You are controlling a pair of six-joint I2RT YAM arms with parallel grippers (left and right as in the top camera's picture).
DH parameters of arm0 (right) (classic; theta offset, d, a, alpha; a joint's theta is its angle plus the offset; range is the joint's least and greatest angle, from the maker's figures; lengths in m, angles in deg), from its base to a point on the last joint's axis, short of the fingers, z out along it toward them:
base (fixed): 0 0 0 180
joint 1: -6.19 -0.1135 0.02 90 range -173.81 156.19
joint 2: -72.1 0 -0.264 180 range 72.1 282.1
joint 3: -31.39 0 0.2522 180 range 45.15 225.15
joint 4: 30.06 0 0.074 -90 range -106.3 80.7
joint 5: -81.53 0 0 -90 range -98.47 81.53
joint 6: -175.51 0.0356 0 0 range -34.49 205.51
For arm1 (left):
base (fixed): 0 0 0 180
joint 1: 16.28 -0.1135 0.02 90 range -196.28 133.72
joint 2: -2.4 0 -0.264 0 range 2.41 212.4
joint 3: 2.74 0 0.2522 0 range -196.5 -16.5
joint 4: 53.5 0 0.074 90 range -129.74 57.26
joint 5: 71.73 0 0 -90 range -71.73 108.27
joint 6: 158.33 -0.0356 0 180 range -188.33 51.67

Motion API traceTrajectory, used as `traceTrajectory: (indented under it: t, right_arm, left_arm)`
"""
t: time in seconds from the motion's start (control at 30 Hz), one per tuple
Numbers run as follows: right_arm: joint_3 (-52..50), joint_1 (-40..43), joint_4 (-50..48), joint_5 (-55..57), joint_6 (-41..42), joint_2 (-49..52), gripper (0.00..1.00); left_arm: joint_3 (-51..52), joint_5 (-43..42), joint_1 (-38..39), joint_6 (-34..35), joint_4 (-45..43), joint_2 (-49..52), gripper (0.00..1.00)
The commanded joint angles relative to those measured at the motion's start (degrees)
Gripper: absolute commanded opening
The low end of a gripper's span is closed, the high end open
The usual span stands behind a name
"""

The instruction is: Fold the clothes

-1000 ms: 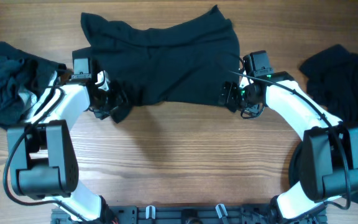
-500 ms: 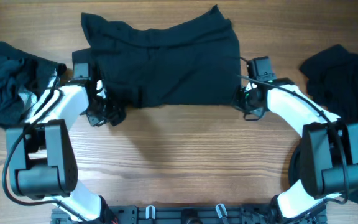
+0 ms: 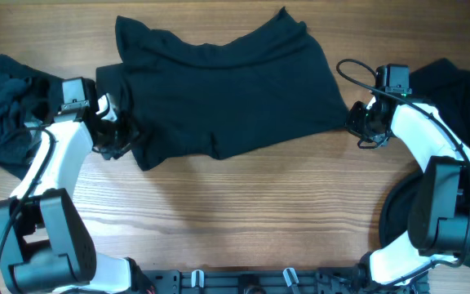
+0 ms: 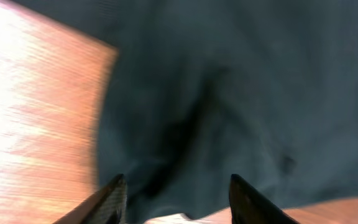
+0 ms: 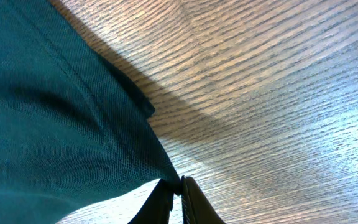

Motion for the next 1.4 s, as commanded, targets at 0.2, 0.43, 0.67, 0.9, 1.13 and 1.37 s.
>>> traceTrajectory:
  t: [0.2, 0.43, 0.67, 0.9, 1.13, 1.37]
  right_arm:
    - [1.0, -0.1, 0.7, -0.2, -1.8, 0.2, 0.09]
    - [1.0, -0.1, 0.7, -0.2, -1.8, 0.2, 0.09]
    - [1.0, -0.1, 1.3, -0.2, -1.8, 0.2, 0.09]
    - [1.0, 0.0, 1.4, 0.9, -1.7, 0.2, 0.05]
    - [1.0, 2.4, 4.0, 3.0, -3.2, -4.2, 0.04]
    - [1.0, 3.3, 10.0, 3.9, -1.9, -6.6, 0.04]
  left_arm:
    - [0.4, 13.0, 12.5, -0.1, -6.6, 2.6, 0.85]
    - [0.4, 14.7, 12.8, 0.0, -14.5, 7.5, 0.73]
    - [0.4, 11.4, 14.8, 0.0, -14.8, 10.0, 0.48]
    - [-1.9, 12.9, 14.0, -0.2, -13.6, 7.5, 0.11]
    - [-4.2, 10.1, 12.9, -0.2, -4.3, -5.9, 0.04]
    - [-4.2, 5.2, 12.8, -2.8, 7.5, -10.8, 0.04]
